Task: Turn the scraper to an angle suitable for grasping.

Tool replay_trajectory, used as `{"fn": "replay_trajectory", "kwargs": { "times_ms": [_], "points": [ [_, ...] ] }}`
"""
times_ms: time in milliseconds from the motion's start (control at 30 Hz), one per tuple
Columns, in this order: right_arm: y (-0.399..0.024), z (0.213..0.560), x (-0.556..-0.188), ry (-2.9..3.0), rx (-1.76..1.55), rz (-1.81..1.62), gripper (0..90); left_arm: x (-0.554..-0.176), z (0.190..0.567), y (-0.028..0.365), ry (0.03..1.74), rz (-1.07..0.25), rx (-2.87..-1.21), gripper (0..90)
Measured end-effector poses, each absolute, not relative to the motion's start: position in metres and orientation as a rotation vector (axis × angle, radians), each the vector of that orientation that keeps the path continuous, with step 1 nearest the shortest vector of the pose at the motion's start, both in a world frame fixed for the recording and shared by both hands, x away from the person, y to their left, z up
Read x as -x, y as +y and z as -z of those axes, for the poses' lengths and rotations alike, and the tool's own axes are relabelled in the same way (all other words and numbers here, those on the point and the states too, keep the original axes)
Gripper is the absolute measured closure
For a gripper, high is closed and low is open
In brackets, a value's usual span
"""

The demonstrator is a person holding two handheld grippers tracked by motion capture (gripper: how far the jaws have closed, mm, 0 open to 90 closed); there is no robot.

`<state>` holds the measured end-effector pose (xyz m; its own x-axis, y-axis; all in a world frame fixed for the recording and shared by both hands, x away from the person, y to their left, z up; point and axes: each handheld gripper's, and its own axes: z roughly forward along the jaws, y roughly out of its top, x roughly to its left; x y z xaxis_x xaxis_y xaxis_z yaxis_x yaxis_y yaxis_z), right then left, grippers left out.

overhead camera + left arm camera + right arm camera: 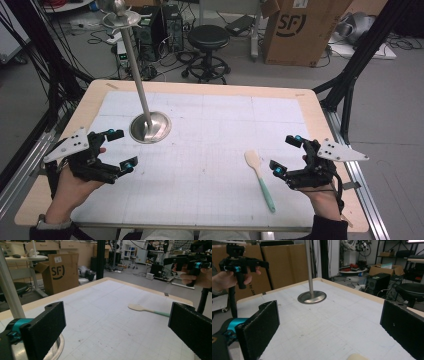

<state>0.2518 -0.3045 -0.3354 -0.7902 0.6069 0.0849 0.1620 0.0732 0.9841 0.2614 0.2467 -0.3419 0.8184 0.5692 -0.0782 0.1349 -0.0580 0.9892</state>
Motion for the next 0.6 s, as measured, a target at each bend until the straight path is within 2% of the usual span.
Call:
{"fn": "replay_trajectory", "kwargs": {
  "times_ms": [200,333,400,467,600],
  "points": [
    [-0.305,0.337,-0.251,2.009,-0.767,-1.769,1.3,-0.263,0.343,0.245,0.572,-0.382,-1.618,1.8],
    [-0.306,0.34,-0.253,2.033,-0.761,-1.763,7.0,-0.263,0.344,0.244,0.569,-0.381,-1.622,1.8],
    [-0.308,0.342,-0.253,2.055,-0.757,-1.762,16.9,-0.263,0.344,0.244,0.571,-0.382,-1.623,1.8],
    [-0.308,0.345,-0.254,2.058,-0.75,-1.764,22.2,-0.263,0.344,0.245,0.571,-0.381,-1.624,1.8],
    [-0.31,0.351,-0.255,2.106,-0.757,-1.745,46.1,-0.263,0.345,0.245,0.58,-0.385,-1.626,1.8]
  ]
}}
